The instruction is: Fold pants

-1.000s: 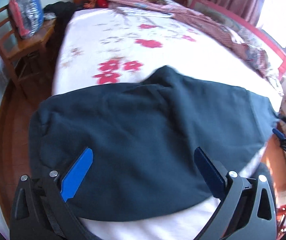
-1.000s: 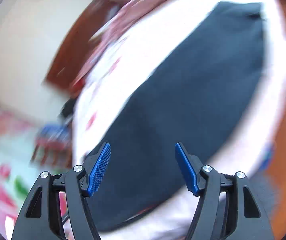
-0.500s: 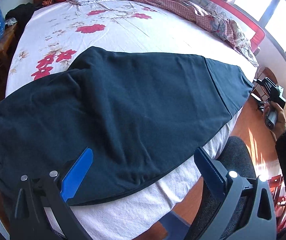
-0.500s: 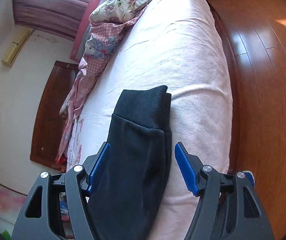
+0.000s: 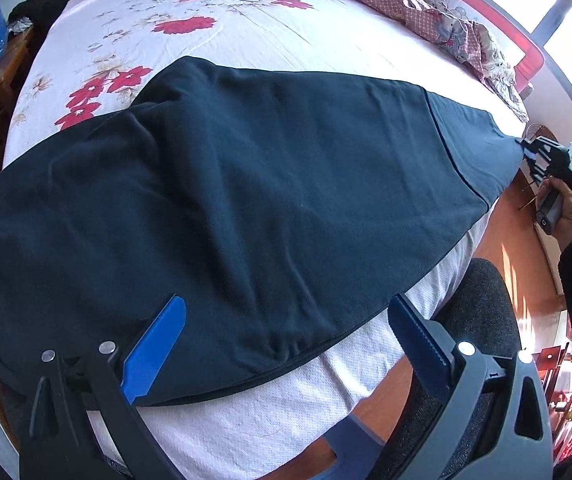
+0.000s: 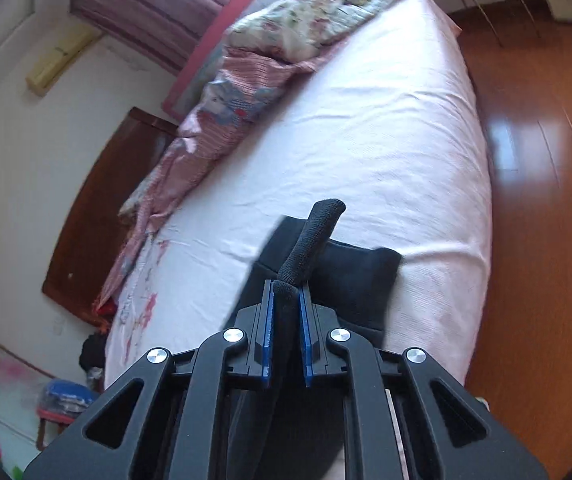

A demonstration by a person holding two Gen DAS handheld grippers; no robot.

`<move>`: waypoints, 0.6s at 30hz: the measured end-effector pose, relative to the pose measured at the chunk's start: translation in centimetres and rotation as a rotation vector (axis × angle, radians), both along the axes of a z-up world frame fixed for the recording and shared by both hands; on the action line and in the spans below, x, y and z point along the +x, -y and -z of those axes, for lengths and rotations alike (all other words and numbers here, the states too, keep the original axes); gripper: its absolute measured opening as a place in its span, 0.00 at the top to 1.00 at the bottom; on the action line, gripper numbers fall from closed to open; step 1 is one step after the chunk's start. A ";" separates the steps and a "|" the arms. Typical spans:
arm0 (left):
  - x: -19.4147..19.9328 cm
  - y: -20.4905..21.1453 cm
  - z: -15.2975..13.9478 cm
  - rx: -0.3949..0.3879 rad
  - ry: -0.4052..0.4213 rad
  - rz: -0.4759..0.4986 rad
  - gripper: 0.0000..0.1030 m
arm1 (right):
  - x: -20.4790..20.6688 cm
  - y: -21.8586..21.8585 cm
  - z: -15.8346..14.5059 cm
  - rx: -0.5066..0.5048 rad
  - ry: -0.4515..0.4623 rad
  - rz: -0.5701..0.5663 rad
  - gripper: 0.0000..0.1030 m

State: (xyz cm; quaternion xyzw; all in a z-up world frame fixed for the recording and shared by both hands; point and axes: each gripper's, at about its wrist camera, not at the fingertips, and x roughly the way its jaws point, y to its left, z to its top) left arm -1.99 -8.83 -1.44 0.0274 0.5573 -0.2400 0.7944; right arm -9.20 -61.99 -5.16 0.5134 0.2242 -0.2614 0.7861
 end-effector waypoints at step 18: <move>0.4 -0.7 0.2 -0.012 -0.023 -0.033 0.02 | -1.3 -1.0 2.1 0.057 0.070 -0.036 0.78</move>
